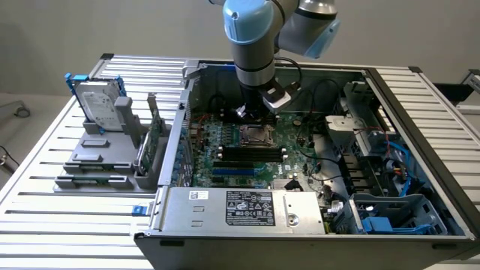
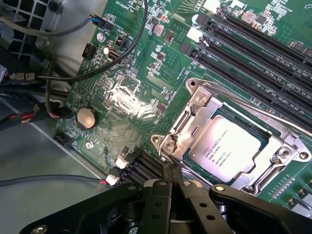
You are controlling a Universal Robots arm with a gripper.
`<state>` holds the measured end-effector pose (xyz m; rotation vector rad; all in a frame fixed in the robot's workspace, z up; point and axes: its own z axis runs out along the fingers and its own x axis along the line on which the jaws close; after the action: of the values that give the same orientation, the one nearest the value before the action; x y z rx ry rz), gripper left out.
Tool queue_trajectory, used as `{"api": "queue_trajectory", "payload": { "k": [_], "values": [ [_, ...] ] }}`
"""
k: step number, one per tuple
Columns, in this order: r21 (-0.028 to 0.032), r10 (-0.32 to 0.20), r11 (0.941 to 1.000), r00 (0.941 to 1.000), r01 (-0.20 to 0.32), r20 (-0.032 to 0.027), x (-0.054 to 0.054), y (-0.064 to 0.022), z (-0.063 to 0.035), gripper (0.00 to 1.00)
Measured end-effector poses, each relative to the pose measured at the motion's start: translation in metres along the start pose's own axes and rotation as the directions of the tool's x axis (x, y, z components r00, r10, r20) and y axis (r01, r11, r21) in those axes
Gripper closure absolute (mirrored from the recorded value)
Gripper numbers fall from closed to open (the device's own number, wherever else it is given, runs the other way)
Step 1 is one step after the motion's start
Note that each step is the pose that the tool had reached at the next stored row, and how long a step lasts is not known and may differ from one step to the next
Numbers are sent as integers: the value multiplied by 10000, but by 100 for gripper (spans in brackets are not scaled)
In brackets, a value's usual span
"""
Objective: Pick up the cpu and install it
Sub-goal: 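Install the first cpu locking lever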
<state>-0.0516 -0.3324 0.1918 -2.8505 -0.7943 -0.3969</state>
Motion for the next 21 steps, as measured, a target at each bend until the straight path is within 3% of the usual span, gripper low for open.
{"api": "queue_trajectory", "payload": {
  "k": [11,21],
  "values": [
    [-76,397,9992,9992,-398,-61,0,0,1,89],
    [-38,481,9988,9988,-481,-101,-4,1,-3,89]
  ]
}}
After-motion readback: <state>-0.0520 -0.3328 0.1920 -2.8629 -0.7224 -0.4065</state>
